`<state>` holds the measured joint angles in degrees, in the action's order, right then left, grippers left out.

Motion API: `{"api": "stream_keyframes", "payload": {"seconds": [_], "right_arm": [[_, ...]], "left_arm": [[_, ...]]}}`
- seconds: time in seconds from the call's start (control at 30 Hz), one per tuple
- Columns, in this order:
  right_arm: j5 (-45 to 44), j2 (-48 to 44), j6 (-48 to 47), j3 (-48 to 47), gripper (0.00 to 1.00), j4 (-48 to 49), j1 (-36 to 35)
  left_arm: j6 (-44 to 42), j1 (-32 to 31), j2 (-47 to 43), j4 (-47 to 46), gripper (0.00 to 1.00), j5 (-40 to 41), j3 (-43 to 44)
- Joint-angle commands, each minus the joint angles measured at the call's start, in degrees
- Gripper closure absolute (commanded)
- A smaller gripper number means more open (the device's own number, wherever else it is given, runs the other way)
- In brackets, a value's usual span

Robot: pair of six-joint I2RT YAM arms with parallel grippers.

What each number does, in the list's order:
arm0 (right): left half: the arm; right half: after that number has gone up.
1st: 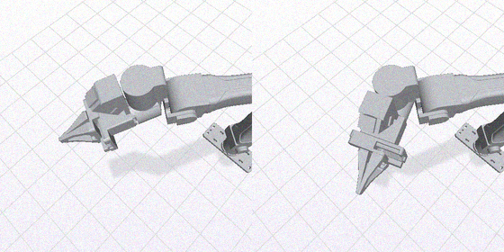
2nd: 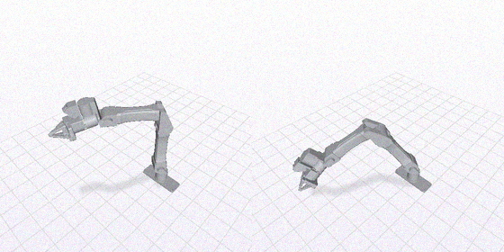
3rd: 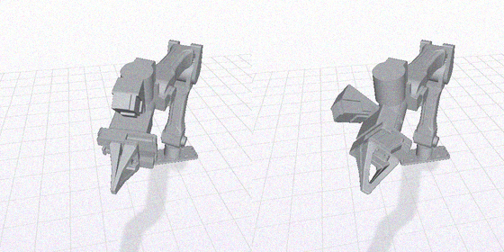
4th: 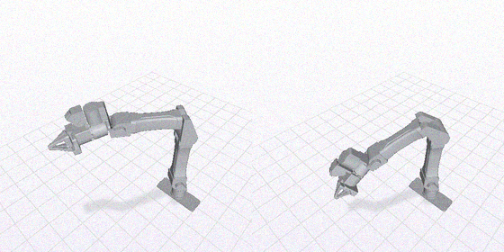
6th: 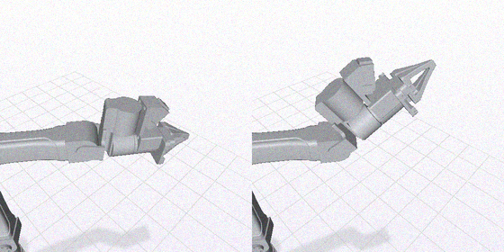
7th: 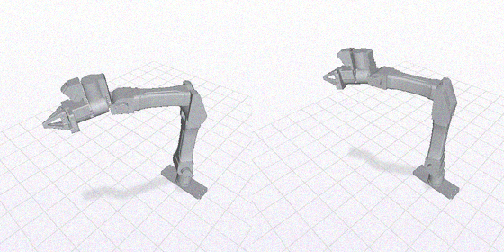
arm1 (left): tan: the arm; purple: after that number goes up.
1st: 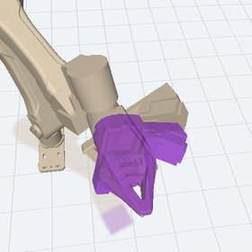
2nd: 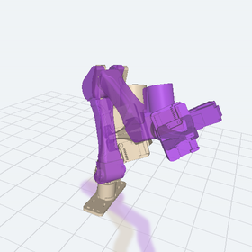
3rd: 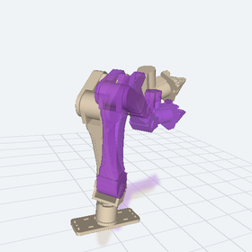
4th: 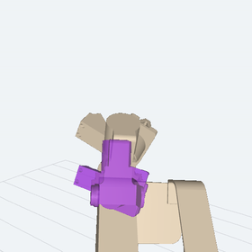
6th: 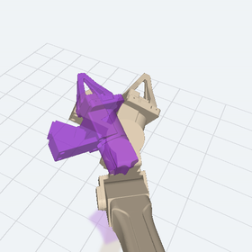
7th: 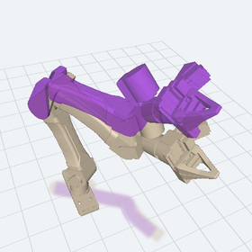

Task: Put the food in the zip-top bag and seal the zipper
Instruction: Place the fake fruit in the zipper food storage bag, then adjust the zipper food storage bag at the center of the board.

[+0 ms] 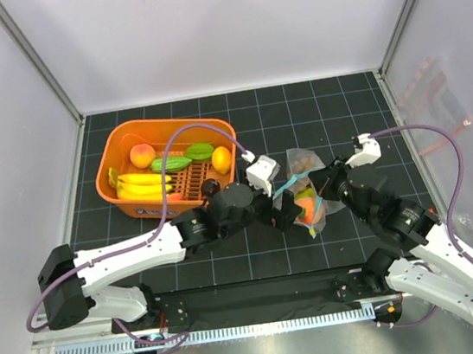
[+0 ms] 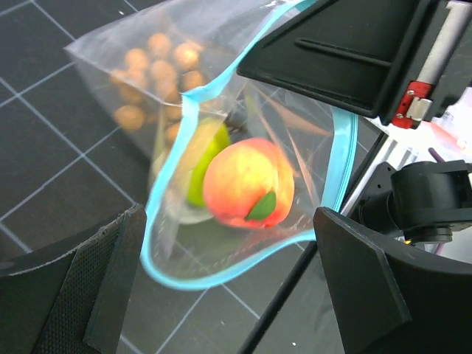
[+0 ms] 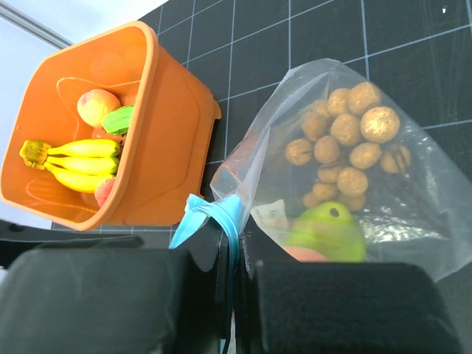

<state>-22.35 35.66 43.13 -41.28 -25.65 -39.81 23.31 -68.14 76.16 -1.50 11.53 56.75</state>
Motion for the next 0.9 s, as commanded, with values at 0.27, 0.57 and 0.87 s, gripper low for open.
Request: {"api": "stream_keyframes", "payload": {"seconds": [0.27, 0.57, 0.87], "right_arm": [[-1.2, -0.2, -1.6, -0.6, 0.99, 2.4, -0.4], [-0.3, 1.7, -3.5, -1.3, 0.98, 1.5, -0.4], [1.1, 8.5, -8.4, -4.3, 0.44, -3.4, -0.4]], "left_arm": [[-5.1, -1.6, 6.9, 10.7, 0.07, 17.6, 7.1], [-7.6, -1.5, 16.8, 13.4, 0.72, 27.6, 17.9], [-7.7, -0.5, 13.8, 19.7, 1.0, 32.1, 24.3]]}}
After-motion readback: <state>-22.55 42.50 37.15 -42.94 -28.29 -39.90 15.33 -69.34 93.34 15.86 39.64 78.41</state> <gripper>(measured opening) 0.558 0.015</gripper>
